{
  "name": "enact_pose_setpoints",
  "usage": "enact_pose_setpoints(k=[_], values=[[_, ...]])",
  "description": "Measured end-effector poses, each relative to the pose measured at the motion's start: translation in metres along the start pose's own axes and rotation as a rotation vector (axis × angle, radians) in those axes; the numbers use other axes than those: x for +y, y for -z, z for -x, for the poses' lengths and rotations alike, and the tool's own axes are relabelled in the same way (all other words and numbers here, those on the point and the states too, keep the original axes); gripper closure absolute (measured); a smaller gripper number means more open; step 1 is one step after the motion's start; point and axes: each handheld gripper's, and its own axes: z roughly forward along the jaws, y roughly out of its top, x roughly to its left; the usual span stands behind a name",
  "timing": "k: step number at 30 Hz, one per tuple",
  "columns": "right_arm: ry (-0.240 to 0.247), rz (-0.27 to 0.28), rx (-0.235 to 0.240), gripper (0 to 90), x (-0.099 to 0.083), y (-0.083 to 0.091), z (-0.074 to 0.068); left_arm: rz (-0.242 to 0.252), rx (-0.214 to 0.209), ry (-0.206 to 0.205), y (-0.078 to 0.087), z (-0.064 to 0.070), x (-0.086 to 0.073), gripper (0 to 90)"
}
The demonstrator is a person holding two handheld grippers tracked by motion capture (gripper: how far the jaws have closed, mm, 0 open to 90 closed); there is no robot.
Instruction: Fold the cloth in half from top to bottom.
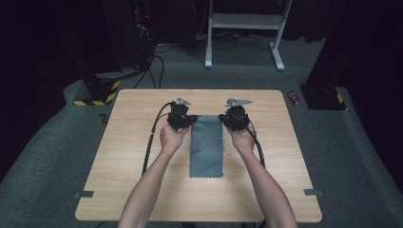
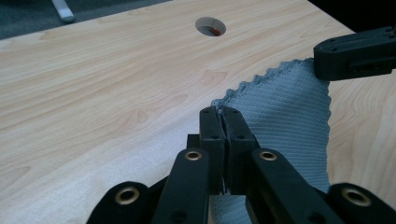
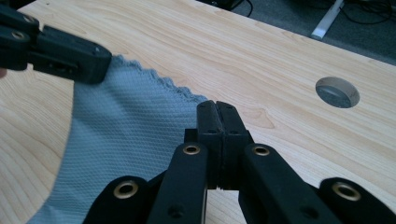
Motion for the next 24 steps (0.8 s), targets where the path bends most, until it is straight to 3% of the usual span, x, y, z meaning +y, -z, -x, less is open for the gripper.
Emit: enact_pose_setpoints(k=[8, 10, 13, 24], values=[[0.006, -0.018, 0.022, 89.8, -0.016, -0.003, -0.002, -0.035, -0.019, -0.017, -0.004, 0.003, -0.014, 88.2], [0.001, -0.023, 0.029, 89.7, -0.019, -0.004, -0.002, -0.048, -0.013, -0.046, -0.004, 0.005, -0.015, 88.2], [0.003, -0.027, 0.041, 89.7, -0.024, -0.003, -0.003, -0.057, -0.02, -0.058, -0.002, 0.007, -0.02, 88.1], [0.019, -0.058, 0.073, 89.7, -0.042, -0.004, -0.007, -0.09, -0.051, -0.063, -0.006, 0.011, -0.038, 88.1]])
